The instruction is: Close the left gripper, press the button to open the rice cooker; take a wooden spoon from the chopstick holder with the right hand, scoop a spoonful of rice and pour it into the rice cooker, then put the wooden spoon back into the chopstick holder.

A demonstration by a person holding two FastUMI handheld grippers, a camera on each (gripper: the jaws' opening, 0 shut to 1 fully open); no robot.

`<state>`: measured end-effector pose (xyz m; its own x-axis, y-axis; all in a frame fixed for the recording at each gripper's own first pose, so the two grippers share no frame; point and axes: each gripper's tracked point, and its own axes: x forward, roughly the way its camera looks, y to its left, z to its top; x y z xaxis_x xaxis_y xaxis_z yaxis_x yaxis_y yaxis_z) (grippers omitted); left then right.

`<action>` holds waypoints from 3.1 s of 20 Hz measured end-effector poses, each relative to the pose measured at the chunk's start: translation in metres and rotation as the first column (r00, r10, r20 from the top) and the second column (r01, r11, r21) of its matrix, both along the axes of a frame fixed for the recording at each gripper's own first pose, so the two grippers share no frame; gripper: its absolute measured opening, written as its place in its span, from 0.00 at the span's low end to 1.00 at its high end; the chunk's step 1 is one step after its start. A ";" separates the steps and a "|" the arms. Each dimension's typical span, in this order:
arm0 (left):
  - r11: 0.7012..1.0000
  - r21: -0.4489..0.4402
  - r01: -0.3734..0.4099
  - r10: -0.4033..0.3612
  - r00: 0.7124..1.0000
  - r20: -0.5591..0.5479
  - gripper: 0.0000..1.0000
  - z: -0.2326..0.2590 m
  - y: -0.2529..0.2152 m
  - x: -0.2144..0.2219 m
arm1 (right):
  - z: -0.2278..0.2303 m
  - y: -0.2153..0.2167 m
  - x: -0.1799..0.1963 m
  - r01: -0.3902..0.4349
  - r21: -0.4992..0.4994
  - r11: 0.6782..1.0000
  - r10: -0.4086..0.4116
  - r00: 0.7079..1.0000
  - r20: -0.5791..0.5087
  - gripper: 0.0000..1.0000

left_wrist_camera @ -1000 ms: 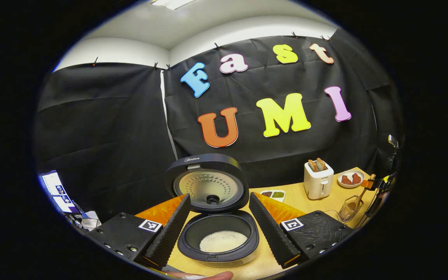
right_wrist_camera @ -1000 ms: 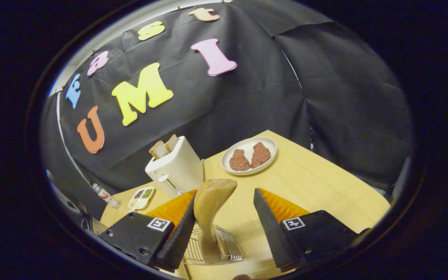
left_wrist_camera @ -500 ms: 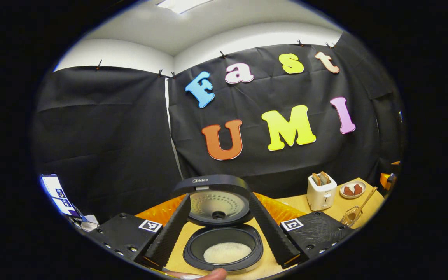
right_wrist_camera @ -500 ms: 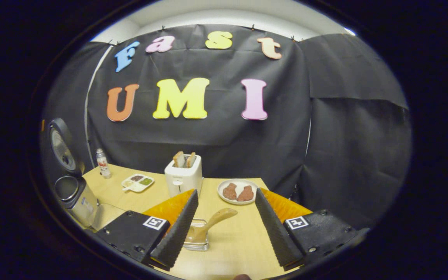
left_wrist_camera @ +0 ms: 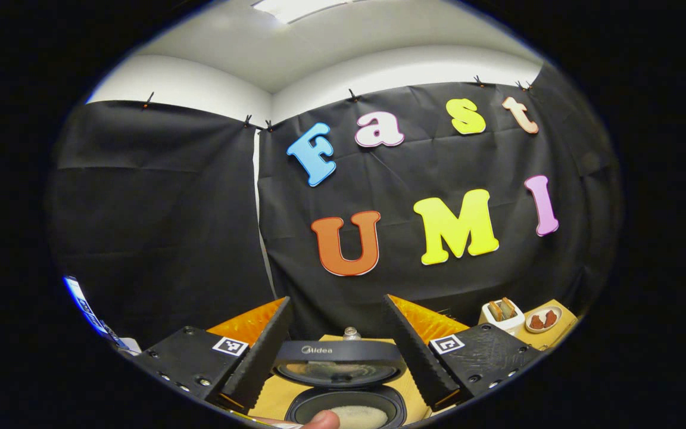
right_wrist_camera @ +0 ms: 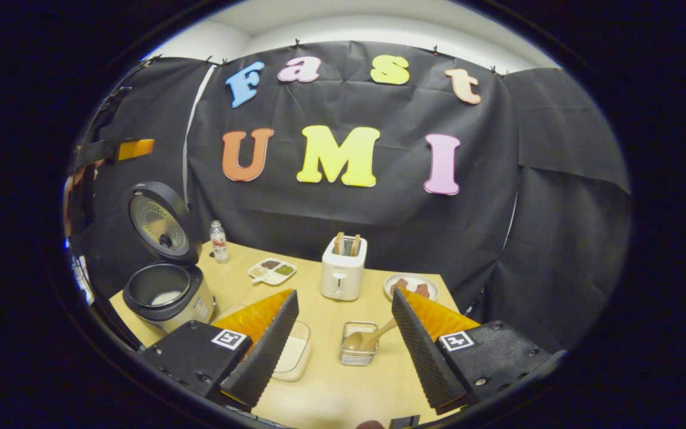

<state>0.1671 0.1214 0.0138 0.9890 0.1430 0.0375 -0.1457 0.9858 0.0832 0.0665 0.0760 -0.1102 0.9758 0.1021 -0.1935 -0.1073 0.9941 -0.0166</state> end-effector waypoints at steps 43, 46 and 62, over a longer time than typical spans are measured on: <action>0.978 -0.200 -0.053 -0.085 0.779 -0.621 1.00 -0.280 -0.013 -0.096 | -0.041 0.035 -0.037 -0.137 -0.032 0.990 0.126 0.966 -0.228 1.00; 0.976 -0.210 -0.051 -0.089 0.791 -0.605 1.00 -0.286 -0.014 -0.100 | -0.039 0.040 -0.035 -0.141 -0.029 0.990 0.131 0.966 -0.223 1.00; 0.996 -0.092 0.023 -0.039 0.984 -0.176 0.95 -0.118 -0.004 -0.085 | 0.046 0.012 -0.012 0.037 -0.043 0.998 -0.037 0.999 -0.004 1.00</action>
<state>0.0825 0.1176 -0.1047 0.9828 0.1073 -0.1502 -0.1060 0.9942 0.0168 0.0544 0.0882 -0.0640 0.9778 0.0574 -0.2016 -0.0705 0.9958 -0.0584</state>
